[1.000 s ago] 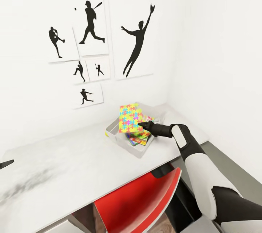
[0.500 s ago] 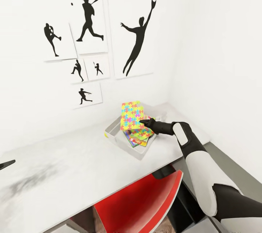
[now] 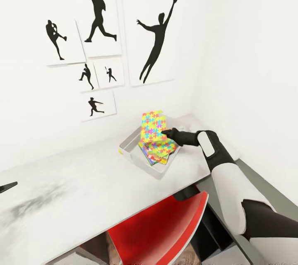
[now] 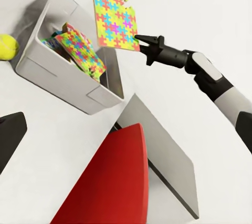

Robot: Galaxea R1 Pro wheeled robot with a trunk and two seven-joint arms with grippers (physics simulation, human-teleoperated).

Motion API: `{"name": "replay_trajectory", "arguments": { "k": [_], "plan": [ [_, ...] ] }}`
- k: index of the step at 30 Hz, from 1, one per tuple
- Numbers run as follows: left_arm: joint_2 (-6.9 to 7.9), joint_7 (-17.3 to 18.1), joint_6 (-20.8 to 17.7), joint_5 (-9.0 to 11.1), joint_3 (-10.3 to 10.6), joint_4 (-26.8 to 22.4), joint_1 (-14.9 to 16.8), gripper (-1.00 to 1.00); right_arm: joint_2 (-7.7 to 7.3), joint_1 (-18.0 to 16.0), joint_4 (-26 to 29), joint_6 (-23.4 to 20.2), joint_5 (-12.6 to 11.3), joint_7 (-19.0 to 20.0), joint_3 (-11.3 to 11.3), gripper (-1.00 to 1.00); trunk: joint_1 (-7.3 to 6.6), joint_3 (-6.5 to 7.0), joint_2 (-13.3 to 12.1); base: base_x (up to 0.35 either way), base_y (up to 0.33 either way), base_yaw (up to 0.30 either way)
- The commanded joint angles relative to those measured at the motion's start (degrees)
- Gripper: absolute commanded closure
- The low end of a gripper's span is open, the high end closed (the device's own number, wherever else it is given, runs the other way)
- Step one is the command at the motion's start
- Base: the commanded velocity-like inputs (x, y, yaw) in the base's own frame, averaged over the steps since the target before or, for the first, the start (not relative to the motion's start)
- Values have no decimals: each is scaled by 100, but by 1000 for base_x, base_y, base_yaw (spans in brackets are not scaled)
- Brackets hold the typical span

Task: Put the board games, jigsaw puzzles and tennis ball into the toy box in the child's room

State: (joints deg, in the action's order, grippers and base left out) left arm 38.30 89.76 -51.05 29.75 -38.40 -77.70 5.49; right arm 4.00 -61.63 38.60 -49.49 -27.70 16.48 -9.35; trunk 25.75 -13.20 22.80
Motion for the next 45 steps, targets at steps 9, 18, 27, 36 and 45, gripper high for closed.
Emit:
{"name": "replay_trajectory", "arguments": {
  "k": [9,18,27,36,45],
  "plan": [
    [2,24,-63,-5,0,0,4,-100,3,-153,-4,-43,35,-236,-131,100,3,-97,12,53,0,0],
    [2,24,-63,3,7,-8,4,-100,-4,-165,-8,-50,36,-326,-205,100,3,-181,12,25,0,0],
    [2,24,-63,4,8,-9,4,-100,-12,-173,-224,-29,40,-505,-227,100,3,-266,12,2,0,0],
    [-15,24,-116,42,62,-318,4,-100,-39,-216,-290,-24,40,-522,-234,100,3,-351,12,0,0,0],
    [-195,24,-209,239,1157,-504,547,-100,-27,-217,-290,-47,37,-514,-241,100,3,-435,12,0,0,0]
  ]
}}
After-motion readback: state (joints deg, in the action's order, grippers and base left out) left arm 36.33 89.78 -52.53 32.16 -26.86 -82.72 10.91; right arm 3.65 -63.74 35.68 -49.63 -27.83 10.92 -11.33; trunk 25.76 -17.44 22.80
